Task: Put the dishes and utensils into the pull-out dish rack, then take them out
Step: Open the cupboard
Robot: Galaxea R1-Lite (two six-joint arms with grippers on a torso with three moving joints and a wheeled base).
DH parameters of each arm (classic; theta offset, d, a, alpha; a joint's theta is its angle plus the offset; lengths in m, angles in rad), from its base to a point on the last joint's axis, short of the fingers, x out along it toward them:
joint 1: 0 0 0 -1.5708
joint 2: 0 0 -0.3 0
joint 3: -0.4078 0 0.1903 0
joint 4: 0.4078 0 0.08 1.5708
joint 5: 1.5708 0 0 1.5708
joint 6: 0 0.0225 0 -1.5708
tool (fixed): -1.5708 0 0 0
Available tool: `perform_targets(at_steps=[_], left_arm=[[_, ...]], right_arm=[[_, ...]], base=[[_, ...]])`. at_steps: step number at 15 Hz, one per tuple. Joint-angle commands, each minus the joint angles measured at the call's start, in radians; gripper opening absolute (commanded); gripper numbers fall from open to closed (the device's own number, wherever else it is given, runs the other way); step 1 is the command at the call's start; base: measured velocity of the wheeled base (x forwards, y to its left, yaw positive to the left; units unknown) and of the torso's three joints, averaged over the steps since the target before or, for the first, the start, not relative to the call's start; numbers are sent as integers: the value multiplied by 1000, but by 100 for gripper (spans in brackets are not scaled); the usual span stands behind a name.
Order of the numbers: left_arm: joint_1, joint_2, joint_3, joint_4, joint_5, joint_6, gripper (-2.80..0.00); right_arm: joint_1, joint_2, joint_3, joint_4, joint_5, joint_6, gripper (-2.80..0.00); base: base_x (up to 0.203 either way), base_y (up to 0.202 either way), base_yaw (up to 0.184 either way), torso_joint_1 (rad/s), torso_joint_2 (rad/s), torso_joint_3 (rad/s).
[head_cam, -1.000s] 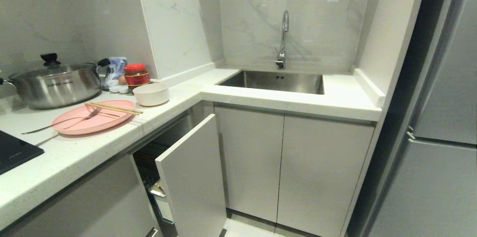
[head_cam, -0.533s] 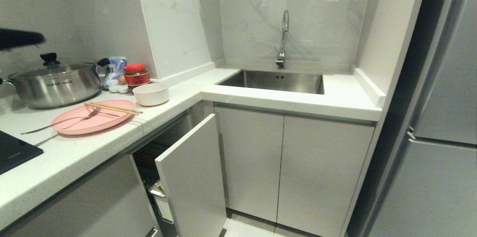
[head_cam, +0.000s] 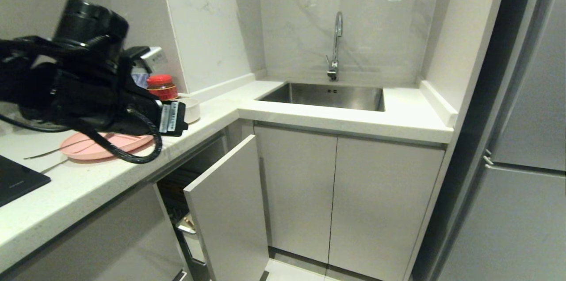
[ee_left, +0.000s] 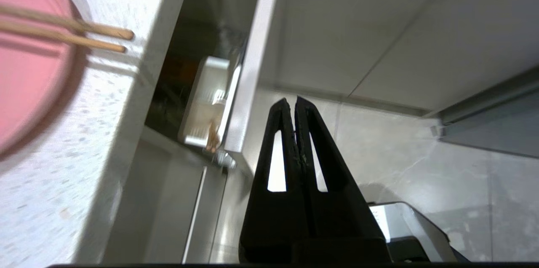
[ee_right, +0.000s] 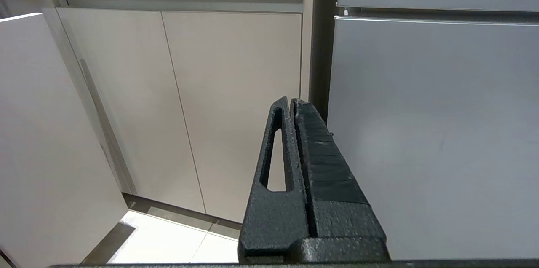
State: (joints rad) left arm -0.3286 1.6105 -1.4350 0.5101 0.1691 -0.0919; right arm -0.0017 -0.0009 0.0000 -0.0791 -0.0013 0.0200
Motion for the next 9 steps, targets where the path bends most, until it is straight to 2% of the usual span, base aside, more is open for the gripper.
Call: perform_targets(at_steps=[1, 3, 9], left_arm=[[0, 176, -35, -10, 78, -26, -280], [9, 244, -65, -15, 104, -45, -280], [53, 390, -152, -15, 109, -77, -280]], right_arm=[[0, 1, 28, -1, 0, 0, -280], [0, 1, 26, -1, 0, 0, -280], [0, 1, 26, -1, 0, 0, -280]], base=[[0, 0, 0, 0, 0, 0], [0, 0, 0, 0, 0, 0], [0, 0, 0, 0, 0, 0]])
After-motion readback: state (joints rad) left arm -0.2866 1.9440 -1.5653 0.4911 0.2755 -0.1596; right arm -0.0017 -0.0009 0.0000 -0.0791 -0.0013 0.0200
